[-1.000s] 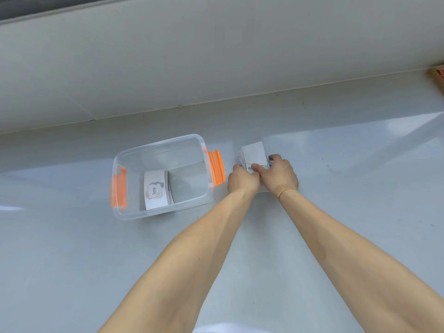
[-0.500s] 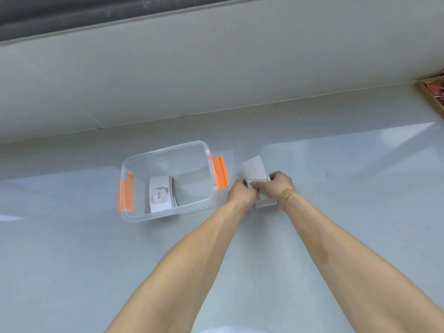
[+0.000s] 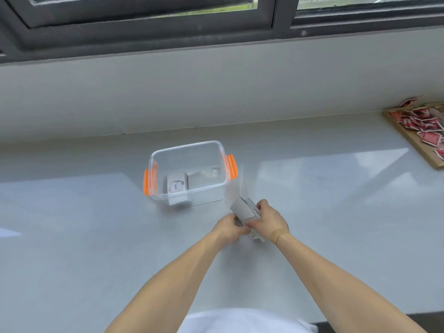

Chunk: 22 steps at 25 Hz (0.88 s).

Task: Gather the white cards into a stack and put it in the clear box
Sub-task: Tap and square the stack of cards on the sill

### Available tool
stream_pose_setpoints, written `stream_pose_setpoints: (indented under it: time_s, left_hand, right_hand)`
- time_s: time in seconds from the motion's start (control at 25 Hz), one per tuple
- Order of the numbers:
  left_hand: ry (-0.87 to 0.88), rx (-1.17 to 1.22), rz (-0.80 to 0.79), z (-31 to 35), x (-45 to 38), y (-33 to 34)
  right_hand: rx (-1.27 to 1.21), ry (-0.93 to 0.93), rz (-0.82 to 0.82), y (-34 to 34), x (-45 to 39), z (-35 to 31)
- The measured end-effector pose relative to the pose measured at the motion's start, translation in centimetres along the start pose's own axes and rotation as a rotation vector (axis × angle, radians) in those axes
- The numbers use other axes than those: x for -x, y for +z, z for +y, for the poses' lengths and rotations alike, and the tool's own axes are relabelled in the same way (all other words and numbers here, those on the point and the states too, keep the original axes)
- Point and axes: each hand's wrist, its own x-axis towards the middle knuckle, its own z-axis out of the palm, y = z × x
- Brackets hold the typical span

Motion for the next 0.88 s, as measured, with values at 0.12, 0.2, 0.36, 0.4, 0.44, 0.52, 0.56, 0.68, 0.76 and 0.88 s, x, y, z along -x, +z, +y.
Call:
stream_pose_setpoints:
  time_s: [0.12,0.2,0.36,0.4,0.44,0.52,0.56,0.68,0.76,0.88]
  left_hand:
    - [-0.027,0.052,0.06,-2.6,2.2,-1.1]
    - [-0.054,0.019,0.146,-4.5,3.7,-1.6]
    - [0.01,-0.178,0.274,-7.6,6.7,-2.5]
    - [0.034,-0.231,0.307,-8.0,7.3,-2.6]
    - [0.058,-0.269,0.334,-8.4,7.9,-2.7]
    - [0.108,-0.317,0.358,-9.1,8.7,-3.0]
    - [0.128,-0.344,0.362,-9.4,9.1,-3.2]
    - [0.194,-0.41,0.395,-10.2,9.7,-4.2]
    - [0.235,-0.439,0.406,-10.7,9.8,-4.8]
    - [0.279,-0.473,0.443,-11.1,9.7,-5.5]
  right_hand:
    - [0.123,-0.099,-0.007,1.3,1.8,-0.6]
    - [0.207,-0.168,0.004,2.2,2.7,-0.9]
    - [0.366,-0.346,0.046,4.9,4.5,-1.5]
    - [0.39,-0.39,0.056,5.6,5.0,-1.6]
    - [0.407,-0.433,0.062,6.2,5.4,-1.7]
    - [0.426,-0.522,0.071,7.2,5.8,-2.1]
    - [0.429,-0.561,0.075,7.6,6.1,-2.4]
    - [0.452,-0.665,0.083,8.7,6.4,-3.7]
    - [0.476,-0.71,0.093,9.1,6.5,-4.4]
    - [0.475,-0.73,0.113,9.3,6.3,-5.0]
